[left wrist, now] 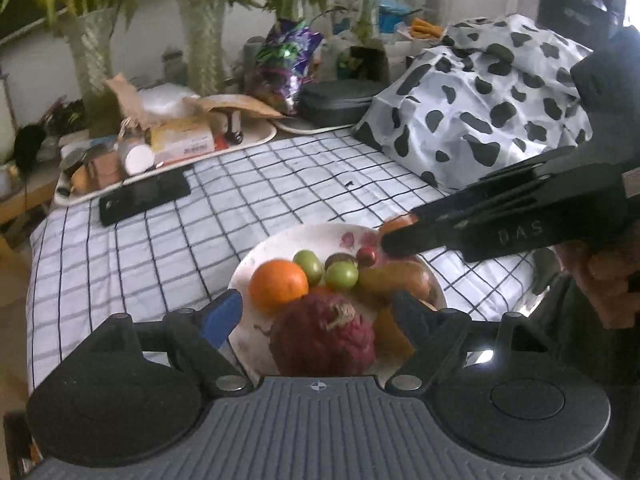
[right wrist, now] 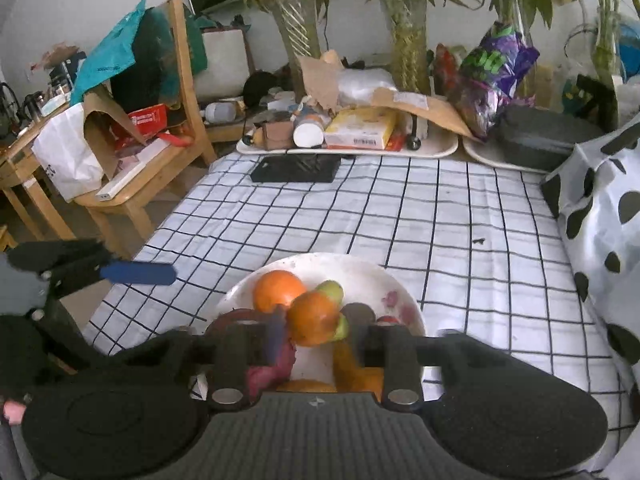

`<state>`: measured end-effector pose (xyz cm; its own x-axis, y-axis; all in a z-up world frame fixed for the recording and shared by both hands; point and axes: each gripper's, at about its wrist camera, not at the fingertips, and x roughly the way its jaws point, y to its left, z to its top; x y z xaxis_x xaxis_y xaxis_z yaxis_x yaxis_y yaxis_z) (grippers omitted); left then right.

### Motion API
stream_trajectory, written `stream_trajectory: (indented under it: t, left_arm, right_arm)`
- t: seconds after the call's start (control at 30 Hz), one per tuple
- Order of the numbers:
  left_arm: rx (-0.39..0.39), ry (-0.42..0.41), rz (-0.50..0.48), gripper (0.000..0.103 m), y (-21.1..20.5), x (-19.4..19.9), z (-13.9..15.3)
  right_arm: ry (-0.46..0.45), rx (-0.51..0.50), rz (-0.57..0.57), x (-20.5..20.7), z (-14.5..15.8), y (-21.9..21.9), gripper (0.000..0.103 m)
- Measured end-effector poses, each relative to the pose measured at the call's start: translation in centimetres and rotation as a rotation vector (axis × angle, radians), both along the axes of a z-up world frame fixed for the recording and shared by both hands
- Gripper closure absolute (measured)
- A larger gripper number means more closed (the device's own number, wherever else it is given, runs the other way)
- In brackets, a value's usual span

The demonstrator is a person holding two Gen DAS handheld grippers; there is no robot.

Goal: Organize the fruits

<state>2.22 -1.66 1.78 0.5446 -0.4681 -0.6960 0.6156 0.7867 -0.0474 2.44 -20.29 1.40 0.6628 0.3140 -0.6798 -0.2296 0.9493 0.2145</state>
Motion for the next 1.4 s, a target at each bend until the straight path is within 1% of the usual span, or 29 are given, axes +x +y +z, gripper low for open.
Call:
stream_trajectory:
  t: [0.03,0.07,0.1,0.13,0.27,0.37,0.5,0.6,0.73,0.8,0.87,0.93,1.0,1.1,1.33,1.4]
  left_arm:
    - [-0.004,0.002,0.011,0.021,0.1,-0.3,0.0]
    - [-0.002,0.005,0.021,0.021,0.2,-0.6,-0.1]
    - [0.006,0.008,0.033,0.021,0.2,-1.0,-0.1]
    - [0.012,0.008,0.05,0.021,0.2,-1.4,-0.2]
    - [0.006,0.047,0.124,0.021,0.5,-2.1,-0.7]
    - [0.038,0.073,0.155,0.021,0.2,-2.7,-1.2]
    - [0.054,0.082,0.176,0.021,0.1,-3.3,-1.7]
    - [0.104,0.07,0.191,0.021,-0.1,-3.5,-2.1]
    - [0.125,0.094,0.216,0.021,0.2,-3.2,-2.7]
    - [0.13,0.114,0.225,0.017,0.3,-2.9,-3.0]
    - [0.141,0.123,0.23,0.016,0.2,-2.7,-3.2]
    - [0.157,0.121,0.234,0.011,0.0,-2.6,-3.3]
    - [0.161,0.11,0.236,0.0,-0.1,-2.6,-3.3]
    - [0.152,0.088,0.246,0.0,0.0,-2.5,-3.2]
    - [0.133,0.098,0.264,0.0,0.1,-2.2,-3.2]
    - [0.138,0.092,0.276,0.0,0.2,-2.2,-3.2]
  right_arm:
    - [-0.018,-0.005,-0.021,-0.3,0.0,0.1,0.006]
    - [-0.047,-0.01,-0.038,-0.9,-0.1,0.2,0.001]
    - [-0.069,-0.015,-0.046,-1.4,-0.1,0.3,0.001]
    - [-0.068,-0.02,-0.051,-1.8,-0.2,0.4,0.0]
    - [-0.031,-0.051,-0.093,-3.7,-1.3,0.6,0.0]
    - [-0.006,-0.081,-0.146,-5.1,-1.7,0.9,0.0]
    - [-0.002,-0.092,-0.188,-6.5,-2.1,0.8,0.0]
    - [0.02,-0.099,-0.208,-6.9,-2.5,0.5,0.0]
    - [0.05,-0.068,-0.283,-7.0,-2.8,-0.9,0.0]
    - [0.065,-0.069,-0.302,-6.9,-3.1,-1.2,0.0]
    - [0.078,-0.078,-0.304,-6.8,-3.4,-1.3,0.0]
    - [0.084,-0.102,-0.299,-6.7,-3.7,-1.0,0.0]
    - [0.088,-0.123,-0.289,-6.6,-3.9,-0.7,0.0]
    - [0.094,-0.148,-0.279,-6.5,-4.1,-0.4,0.0]
    - [0.107,-0.163,-0.28,-6.4,-4.3,-0.4,0.0]
    - [0.109,-0.166,-0.281,-6.3,-4.3,-0.4,0.0]
